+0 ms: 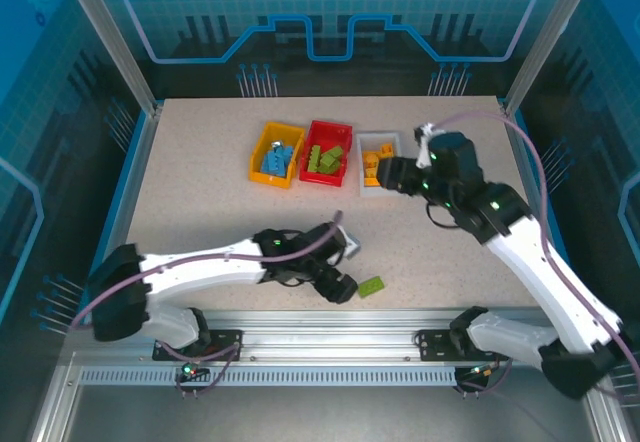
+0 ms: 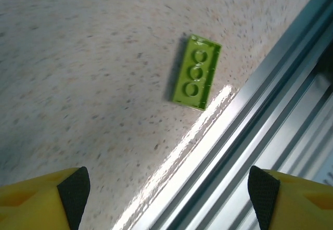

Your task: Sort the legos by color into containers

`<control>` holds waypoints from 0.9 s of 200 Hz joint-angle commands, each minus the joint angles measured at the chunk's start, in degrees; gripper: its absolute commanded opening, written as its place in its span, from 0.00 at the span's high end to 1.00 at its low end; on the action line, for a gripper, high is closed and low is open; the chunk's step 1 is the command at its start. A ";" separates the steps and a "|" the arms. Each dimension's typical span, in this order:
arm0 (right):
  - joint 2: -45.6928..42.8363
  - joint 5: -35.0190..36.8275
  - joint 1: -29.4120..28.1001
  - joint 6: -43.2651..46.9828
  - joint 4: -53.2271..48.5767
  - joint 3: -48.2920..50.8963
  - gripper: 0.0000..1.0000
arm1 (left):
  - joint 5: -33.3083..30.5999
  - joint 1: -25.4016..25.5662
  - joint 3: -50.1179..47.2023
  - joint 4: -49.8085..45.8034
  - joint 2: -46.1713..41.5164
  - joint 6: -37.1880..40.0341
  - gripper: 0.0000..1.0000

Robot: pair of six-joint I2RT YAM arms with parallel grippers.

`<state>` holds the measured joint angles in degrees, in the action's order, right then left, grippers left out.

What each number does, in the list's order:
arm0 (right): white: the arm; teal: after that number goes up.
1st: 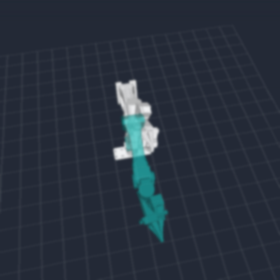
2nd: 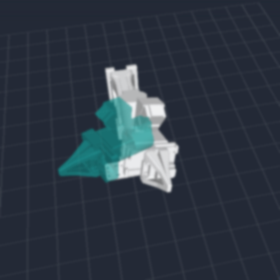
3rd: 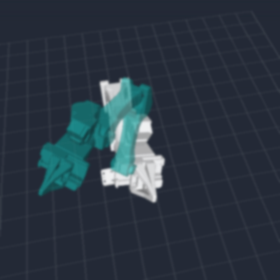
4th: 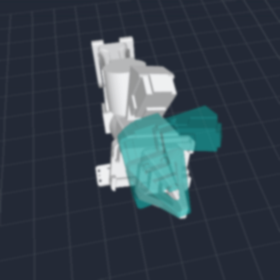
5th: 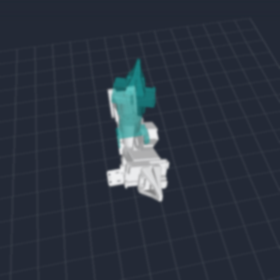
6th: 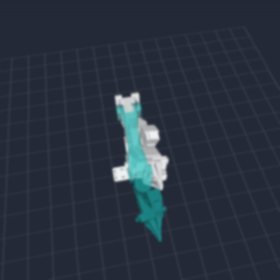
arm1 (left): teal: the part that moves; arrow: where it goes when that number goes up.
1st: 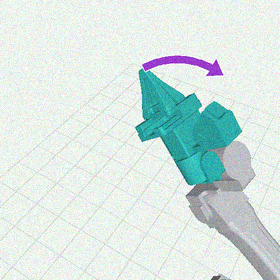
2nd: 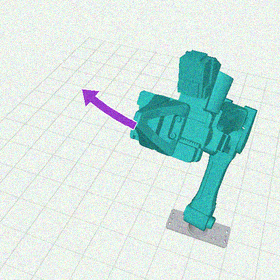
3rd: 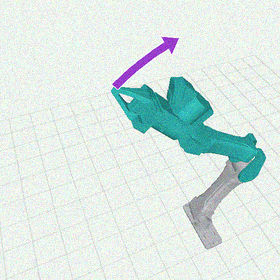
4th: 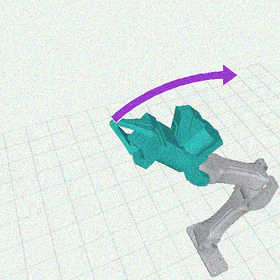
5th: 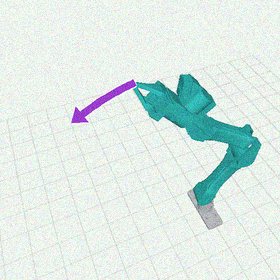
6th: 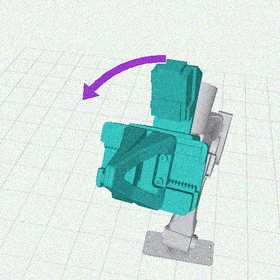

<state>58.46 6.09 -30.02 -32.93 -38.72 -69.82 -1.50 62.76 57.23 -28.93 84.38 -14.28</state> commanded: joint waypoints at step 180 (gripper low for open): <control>-32.17 -6.97 1.81 -2.40 -15.42 3.64 0.21 | -4.33 4.03 38.22 -26.89 39.86 14.28 0.28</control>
<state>27.27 -2.46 -28.82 -34.94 -54.00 -65.52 -5.26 66.28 92.88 -53.10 122.45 -0.03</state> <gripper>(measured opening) 0.786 0.734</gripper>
